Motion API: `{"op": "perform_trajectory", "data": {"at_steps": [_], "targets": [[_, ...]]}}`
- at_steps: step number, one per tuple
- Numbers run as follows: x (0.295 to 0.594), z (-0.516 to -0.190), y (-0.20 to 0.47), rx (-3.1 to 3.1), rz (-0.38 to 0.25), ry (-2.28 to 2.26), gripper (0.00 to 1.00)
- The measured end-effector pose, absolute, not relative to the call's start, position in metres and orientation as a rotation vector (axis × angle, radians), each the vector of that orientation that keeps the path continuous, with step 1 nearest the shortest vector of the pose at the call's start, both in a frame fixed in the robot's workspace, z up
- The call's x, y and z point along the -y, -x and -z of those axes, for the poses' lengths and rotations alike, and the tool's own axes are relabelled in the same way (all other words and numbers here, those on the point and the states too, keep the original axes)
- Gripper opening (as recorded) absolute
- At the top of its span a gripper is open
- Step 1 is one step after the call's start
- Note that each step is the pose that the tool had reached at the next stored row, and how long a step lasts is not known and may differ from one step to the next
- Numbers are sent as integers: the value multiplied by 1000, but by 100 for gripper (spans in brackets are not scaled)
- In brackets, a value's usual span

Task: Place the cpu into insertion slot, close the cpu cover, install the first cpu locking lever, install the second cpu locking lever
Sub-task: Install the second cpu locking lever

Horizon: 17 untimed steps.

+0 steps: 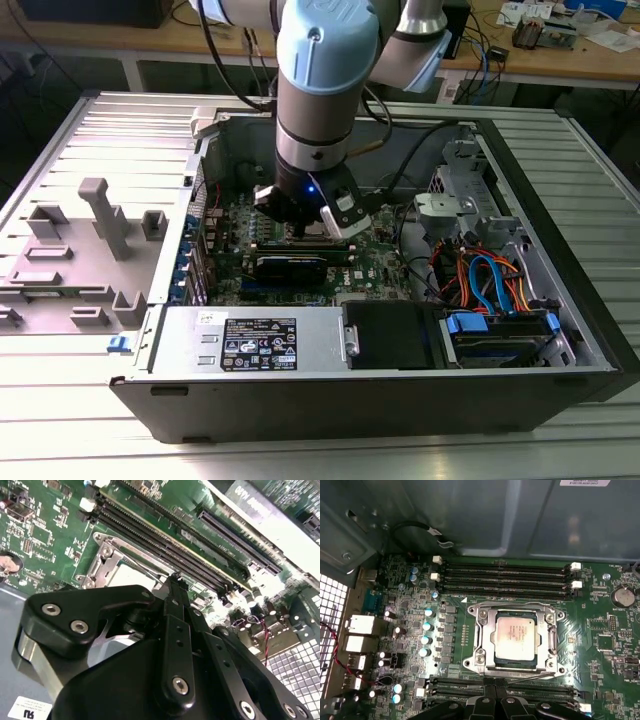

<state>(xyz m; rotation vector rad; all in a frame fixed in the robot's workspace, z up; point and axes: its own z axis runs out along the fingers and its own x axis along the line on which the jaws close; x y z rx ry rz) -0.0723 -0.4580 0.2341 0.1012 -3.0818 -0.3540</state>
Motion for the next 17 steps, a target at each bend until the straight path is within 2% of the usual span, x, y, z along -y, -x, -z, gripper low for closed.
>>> {"op": "perform_trajectory", "data": {"at_steps": [17], "targets": [[459, -213, 89, 3077, 404, -102, 11]]}}
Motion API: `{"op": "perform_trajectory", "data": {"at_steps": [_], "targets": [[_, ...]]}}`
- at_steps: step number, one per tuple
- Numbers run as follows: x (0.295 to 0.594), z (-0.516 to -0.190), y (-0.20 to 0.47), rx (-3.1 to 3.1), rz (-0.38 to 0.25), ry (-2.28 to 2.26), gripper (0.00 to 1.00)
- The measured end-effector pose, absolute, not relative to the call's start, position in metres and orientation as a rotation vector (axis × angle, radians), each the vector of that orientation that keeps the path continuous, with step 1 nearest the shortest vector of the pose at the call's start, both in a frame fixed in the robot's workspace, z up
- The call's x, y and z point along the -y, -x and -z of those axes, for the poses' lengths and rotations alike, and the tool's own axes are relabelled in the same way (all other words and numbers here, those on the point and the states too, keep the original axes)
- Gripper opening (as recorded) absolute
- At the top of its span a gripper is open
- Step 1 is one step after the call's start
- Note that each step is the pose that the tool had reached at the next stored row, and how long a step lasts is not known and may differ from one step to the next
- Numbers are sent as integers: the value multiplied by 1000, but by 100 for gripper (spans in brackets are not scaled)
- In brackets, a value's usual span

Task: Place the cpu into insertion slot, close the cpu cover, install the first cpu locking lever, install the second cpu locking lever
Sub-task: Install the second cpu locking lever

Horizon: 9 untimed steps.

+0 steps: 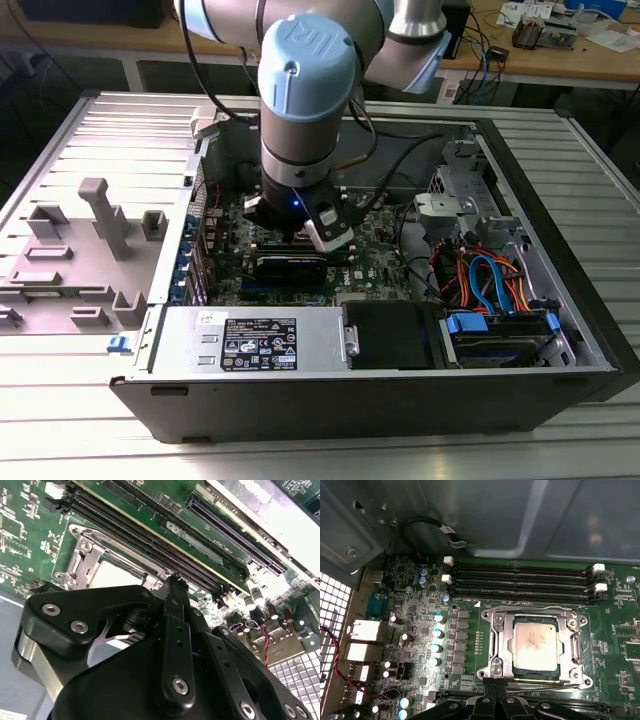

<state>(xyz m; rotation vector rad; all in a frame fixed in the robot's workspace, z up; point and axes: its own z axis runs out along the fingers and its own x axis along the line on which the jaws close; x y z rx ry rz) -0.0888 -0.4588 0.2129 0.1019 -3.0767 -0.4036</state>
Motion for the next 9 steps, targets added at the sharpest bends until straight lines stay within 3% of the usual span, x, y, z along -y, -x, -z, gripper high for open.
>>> {"op": "perform_trajectory", "data": {"at_steps": [9], "targets": [[459, -205, 94, 3075, 422, -99, 11]]}}
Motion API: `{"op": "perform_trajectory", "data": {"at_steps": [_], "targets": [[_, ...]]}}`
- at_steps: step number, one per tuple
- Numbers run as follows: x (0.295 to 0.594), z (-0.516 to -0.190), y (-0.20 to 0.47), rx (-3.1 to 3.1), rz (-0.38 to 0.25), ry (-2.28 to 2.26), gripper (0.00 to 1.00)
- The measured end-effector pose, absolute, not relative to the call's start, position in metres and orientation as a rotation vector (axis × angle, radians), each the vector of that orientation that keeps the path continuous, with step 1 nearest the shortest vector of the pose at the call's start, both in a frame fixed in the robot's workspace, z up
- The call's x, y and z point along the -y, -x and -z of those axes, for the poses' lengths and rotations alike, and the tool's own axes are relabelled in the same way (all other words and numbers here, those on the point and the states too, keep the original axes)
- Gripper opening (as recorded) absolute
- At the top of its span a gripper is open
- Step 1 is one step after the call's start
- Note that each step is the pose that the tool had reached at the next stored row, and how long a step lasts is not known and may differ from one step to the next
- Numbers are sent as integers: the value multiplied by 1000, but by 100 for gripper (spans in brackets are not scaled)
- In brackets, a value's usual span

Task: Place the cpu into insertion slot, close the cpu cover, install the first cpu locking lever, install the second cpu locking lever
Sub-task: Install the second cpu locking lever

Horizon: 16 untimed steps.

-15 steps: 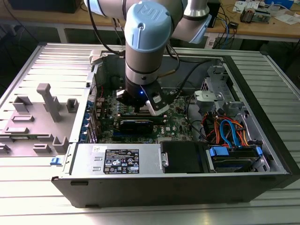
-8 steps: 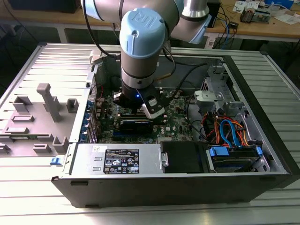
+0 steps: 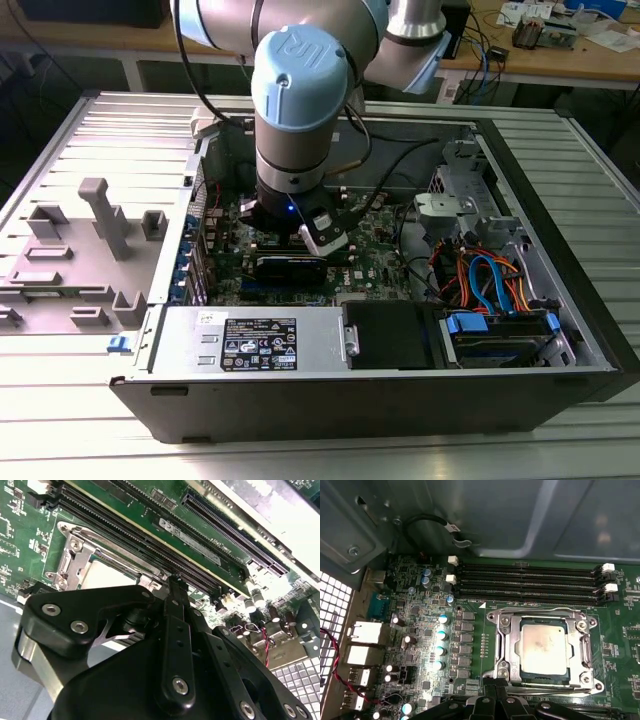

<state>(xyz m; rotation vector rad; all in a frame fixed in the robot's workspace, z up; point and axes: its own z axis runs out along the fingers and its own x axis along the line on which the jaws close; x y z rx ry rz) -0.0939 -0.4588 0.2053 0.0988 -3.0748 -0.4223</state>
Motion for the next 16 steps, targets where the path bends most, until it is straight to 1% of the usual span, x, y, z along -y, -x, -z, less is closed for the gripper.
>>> {"op": "perform_trajectory", "data": {"at_steps": [16], "targets": [[458, -204, 101, 3080, 435, -37, 11]]}}
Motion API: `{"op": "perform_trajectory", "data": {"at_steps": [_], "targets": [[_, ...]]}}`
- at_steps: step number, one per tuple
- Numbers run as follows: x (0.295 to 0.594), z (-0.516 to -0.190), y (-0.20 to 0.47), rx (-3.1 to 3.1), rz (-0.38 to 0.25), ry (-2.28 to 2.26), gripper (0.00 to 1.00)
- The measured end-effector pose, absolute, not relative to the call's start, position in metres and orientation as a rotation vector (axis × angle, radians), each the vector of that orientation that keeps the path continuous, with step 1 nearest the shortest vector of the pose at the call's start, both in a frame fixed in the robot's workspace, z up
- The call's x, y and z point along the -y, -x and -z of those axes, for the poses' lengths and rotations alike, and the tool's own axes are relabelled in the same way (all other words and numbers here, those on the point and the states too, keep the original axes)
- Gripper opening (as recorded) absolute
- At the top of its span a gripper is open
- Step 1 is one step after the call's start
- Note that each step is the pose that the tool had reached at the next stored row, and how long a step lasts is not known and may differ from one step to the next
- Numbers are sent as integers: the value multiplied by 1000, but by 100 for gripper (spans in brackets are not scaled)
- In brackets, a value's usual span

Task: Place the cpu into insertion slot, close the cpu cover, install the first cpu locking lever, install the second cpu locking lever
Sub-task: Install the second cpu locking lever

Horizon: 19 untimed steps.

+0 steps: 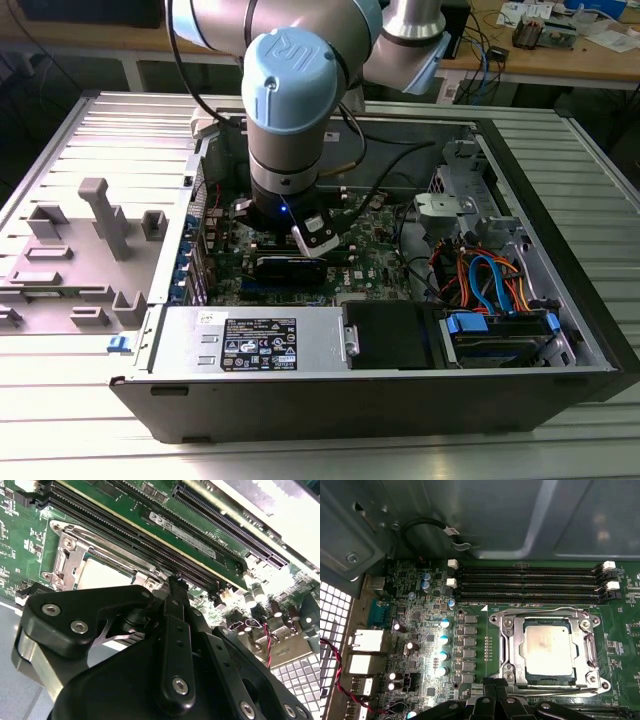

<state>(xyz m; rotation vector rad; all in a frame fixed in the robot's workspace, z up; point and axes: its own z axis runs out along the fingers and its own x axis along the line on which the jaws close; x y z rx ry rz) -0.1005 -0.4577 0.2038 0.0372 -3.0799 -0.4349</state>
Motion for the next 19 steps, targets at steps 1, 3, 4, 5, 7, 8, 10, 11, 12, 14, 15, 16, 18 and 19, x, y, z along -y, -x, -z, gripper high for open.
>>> {"op": "perform_trajectory", "data": {"at_steps": [1, 3, 4, 5, 7, 8, 10, 11, 12, 14, 15, 16, 18, 19], "targets": [[458, -204, 101, 3080, 436, -37, 11], [457, -203, 101, 3080, 438, -34, 11], [457, -203, 101, 3080, 439, -34, 11], [457, -202, 101, 3080, 440, -33, 11], [457, -202, 101, 3079, 444, -32, 11], [457, -201, 102, 3079, 447, -31, 11], [457, -201, 102, 3079, 449, -31, 11], [457, -201, 102, 3079, 451, -30, 11], [456, -200, 103, 3078, 452, -30, 11], [456, -200, 103, 3078, 455, -29, 11], [456, -200, 103, 3078, 456, -29, 11], [456, -199, 103, 3078, 458, -29, 11], [456, -199, 103, 3078, 460, -28, 11], [455, -199, 103, 3078, 460, -28, 11]]}}
